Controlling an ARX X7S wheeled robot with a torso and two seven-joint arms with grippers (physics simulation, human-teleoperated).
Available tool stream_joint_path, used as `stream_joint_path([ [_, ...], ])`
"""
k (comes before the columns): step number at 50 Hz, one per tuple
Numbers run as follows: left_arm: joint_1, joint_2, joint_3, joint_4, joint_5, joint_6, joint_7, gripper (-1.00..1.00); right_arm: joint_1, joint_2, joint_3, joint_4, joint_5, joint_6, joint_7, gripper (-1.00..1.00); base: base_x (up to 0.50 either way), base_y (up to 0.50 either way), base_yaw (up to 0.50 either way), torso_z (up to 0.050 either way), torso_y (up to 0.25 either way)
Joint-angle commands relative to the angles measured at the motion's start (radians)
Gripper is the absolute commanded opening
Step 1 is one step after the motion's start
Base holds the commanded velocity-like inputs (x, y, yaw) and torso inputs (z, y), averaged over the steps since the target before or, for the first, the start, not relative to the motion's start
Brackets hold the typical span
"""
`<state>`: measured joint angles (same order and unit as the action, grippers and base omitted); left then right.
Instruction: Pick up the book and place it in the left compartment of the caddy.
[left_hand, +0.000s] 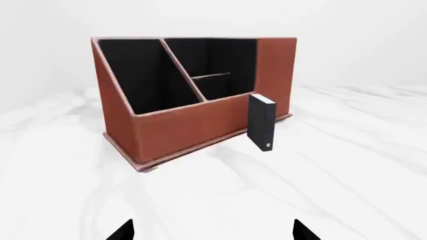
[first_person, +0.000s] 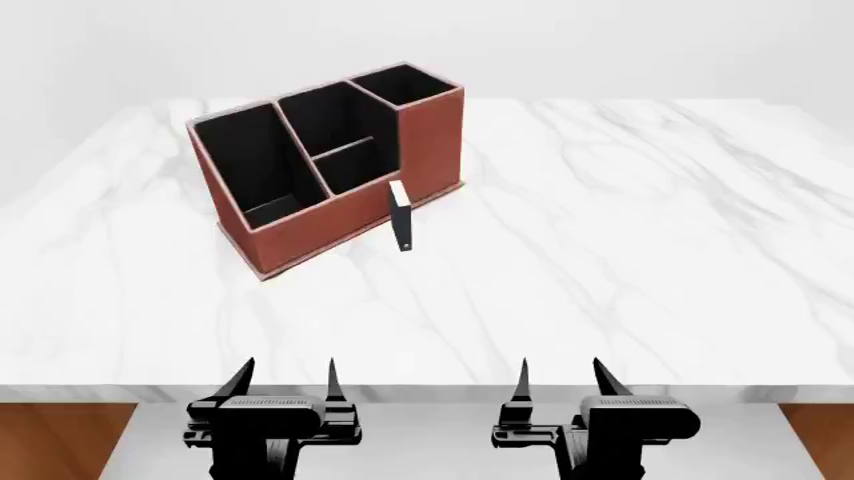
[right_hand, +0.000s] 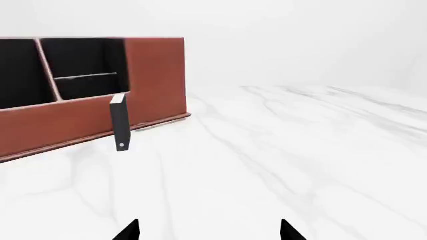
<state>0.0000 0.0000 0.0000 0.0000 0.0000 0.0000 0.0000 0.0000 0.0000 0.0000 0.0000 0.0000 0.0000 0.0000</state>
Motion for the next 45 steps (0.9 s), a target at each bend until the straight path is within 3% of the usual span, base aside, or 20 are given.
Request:
stream_joint_path([
  [1,0.002,-0.017,0.030,-0.007,0.008,0.007,-0.025,1.00,-0.003,0.014,-0.016,-0.013,0.037,0.022,0.010,1.00,0.00,0.00,0.00,0.000,0.000],
  [32,-0.005,-0.075,0.107,-0.021,-0.045,-0.002,-0.096,1.00,-0.005,0.080,-0.097,-0.011,0.072,0.013,0.089,1.00,0.00,0.00,0.00,0.000,0.000],
  [45,-0.006,-0.091,0.129,-0.025,-0.049,0.009,-0.114,1.00,-0.001,0.095,-0.117,-0.006,0.075,0.017,0.113,1.00,0.00,0.48,0.00,0.000,0.000],
])
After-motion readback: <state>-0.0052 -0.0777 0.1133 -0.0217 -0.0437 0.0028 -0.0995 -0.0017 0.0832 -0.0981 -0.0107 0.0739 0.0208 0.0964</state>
